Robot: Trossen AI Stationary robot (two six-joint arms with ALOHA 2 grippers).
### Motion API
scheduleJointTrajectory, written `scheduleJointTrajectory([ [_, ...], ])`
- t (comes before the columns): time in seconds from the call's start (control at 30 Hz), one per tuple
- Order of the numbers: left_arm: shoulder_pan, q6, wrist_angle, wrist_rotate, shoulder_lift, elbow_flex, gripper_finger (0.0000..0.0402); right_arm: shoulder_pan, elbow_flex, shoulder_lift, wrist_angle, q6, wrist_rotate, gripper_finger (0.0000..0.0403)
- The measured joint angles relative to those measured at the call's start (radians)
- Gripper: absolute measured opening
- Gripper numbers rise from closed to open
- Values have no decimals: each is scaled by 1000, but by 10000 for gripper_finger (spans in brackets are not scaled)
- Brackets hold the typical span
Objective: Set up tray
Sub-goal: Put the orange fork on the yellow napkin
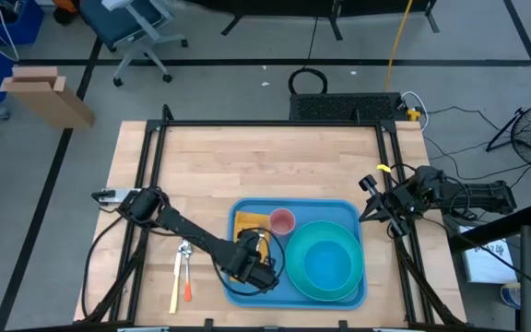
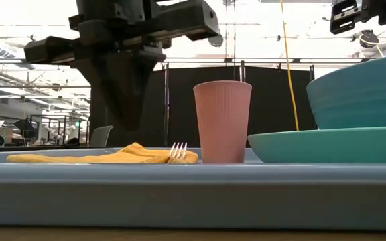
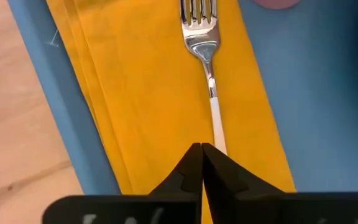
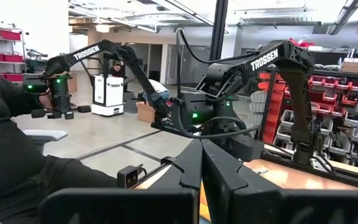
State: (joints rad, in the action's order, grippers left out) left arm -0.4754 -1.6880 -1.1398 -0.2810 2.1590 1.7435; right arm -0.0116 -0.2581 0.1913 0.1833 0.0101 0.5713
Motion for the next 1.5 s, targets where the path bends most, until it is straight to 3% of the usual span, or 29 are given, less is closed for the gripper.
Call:
scheduleJointTrajectory([
  [0.77,-53,-118,94,67,67,1,2,0,0,13,5,4,1,0],
  [1.3,-40,-44,164,3,67,1,3,0,0,13,8,4,1,0],
  [1.5,-44,-51,86,22,67,1,3,0,0,13,8,4,2,0],
])
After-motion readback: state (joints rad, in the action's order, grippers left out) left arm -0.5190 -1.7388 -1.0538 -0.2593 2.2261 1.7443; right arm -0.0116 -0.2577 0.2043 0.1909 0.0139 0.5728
